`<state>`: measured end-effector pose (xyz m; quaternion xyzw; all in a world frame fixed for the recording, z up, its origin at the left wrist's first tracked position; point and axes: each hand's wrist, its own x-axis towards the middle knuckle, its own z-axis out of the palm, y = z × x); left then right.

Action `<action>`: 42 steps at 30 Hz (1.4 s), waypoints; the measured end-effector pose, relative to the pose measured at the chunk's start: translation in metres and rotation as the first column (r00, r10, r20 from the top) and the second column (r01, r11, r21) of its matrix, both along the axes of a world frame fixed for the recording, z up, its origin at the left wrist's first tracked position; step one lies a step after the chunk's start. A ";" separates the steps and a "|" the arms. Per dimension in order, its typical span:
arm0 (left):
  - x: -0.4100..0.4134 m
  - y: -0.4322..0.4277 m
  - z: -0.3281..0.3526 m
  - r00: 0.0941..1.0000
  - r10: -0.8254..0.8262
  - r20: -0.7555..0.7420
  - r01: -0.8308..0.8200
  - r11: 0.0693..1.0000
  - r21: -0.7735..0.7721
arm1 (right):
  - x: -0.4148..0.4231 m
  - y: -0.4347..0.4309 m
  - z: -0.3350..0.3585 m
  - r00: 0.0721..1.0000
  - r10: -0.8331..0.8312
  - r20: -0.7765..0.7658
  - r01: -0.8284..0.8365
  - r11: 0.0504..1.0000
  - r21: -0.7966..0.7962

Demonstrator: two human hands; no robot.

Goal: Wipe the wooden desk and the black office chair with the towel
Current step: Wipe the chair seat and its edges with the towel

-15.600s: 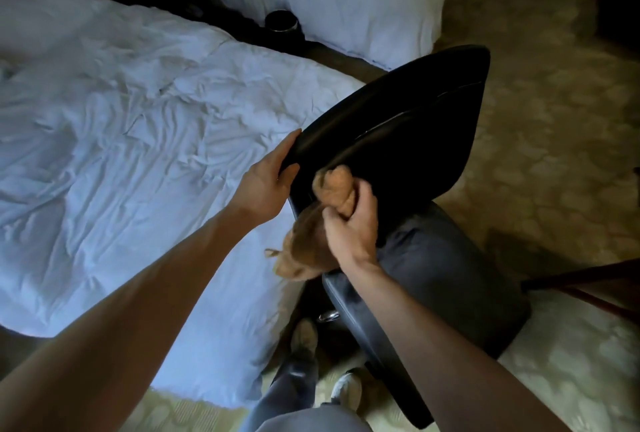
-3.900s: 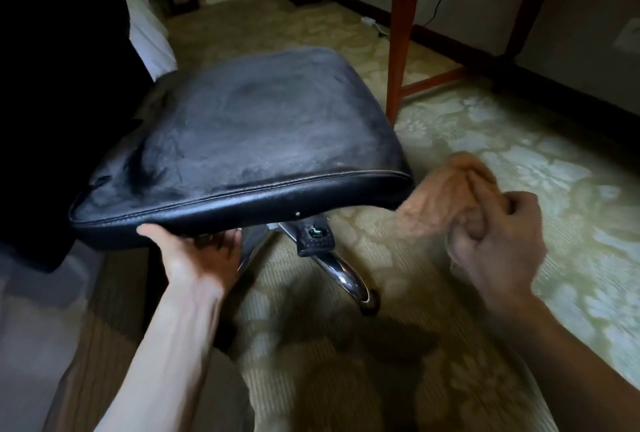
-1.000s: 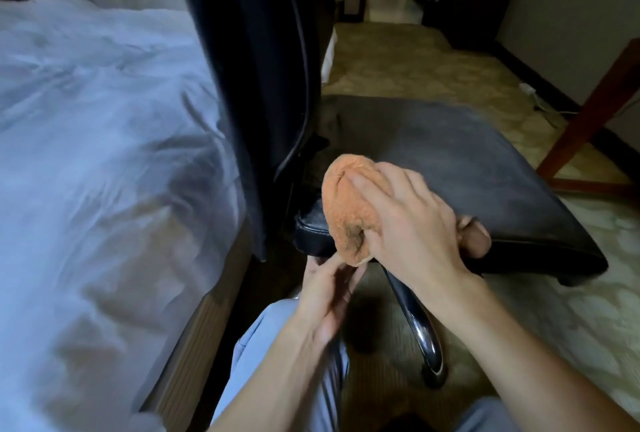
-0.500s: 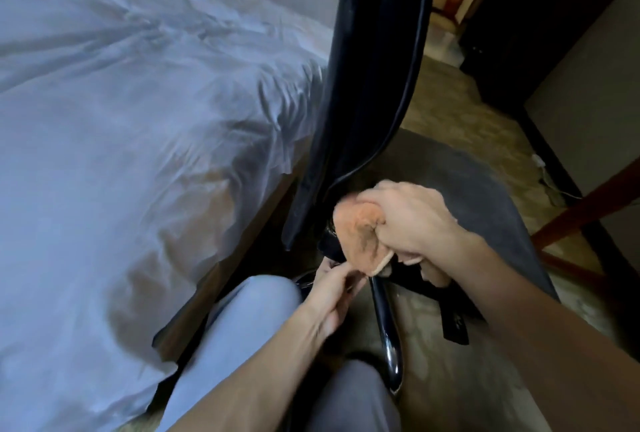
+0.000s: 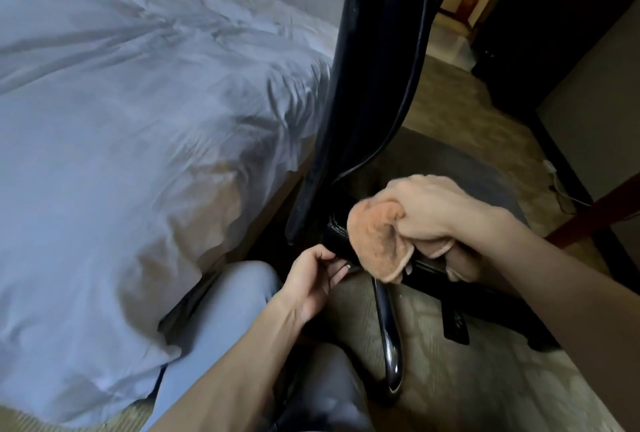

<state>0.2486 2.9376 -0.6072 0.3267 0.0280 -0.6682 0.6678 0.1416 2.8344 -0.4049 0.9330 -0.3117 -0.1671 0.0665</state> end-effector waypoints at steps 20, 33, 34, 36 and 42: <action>-0.023 -0.024 0.011 0.973 0.196 0.126 -0.211 0.970 0.124 | -0.027 -0.050 0.002 0.981 0.009 0.192 -0.003 1.000 -0.030; -0.025 -0.031 0.030 0.934 0.163 0.317 -0.208 0.971 0.114 | -0.026 -0.019 -0.035 0.953 0.025 0.303 -0.071 0.987 0.141; -0.024 -0.032 0.033 0.935 0.174 0.310 -0.225 0.965 0.136 | -0.027 -0.022 -0.026 0.953 0.026 0.301 -0.057 0.994 0.094; -0.025 -0.033 0.035 0.923 0.212 0.322 -0.272 0.949 0.156 | -0.031 -0.027 -0.016 0.938 0.024 0.345 -0.016 1.000 -0.025; -0.028 -0.017 0.021 0.897 0.160 0.413 -0.252 0.951 0.179 | -0.005 0.000 -0.048 0.936 0.071 0.346 -0.101 0.992 0.071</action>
